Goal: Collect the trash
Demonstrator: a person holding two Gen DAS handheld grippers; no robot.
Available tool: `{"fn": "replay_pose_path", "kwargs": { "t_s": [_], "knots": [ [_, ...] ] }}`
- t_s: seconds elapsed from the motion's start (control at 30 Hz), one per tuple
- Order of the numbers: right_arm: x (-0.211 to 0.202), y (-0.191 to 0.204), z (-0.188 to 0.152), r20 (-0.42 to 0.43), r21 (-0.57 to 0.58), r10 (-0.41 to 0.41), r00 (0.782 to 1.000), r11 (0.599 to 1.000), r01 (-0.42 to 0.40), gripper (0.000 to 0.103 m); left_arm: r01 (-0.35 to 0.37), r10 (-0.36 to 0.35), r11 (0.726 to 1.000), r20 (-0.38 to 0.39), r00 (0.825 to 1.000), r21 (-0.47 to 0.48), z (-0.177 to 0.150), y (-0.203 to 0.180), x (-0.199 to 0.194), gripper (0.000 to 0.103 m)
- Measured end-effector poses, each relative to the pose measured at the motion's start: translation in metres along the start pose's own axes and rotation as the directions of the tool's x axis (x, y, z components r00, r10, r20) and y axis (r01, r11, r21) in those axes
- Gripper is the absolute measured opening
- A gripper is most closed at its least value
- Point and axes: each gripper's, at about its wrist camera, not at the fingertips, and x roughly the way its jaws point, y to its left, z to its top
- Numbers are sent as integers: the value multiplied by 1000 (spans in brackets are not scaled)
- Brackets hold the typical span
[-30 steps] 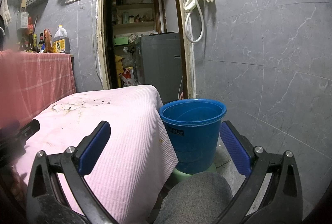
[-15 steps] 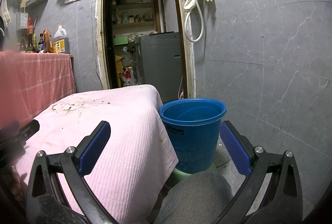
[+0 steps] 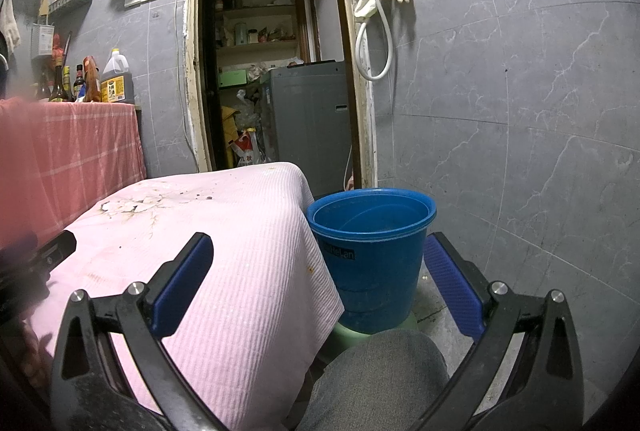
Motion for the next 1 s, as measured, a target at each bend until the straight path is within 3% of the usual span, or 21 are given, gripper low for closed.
{"fn": "replay_pose_path", "kwargs": {
  "t_s": [1.0],
  "knots": [
    [-1, 2, 0, -2, 2, -1, 1000, 1000, 1, 103, -26, 26, 1000, 7, 1000, 13, -2, -4, -2, 101]
  ]
}}
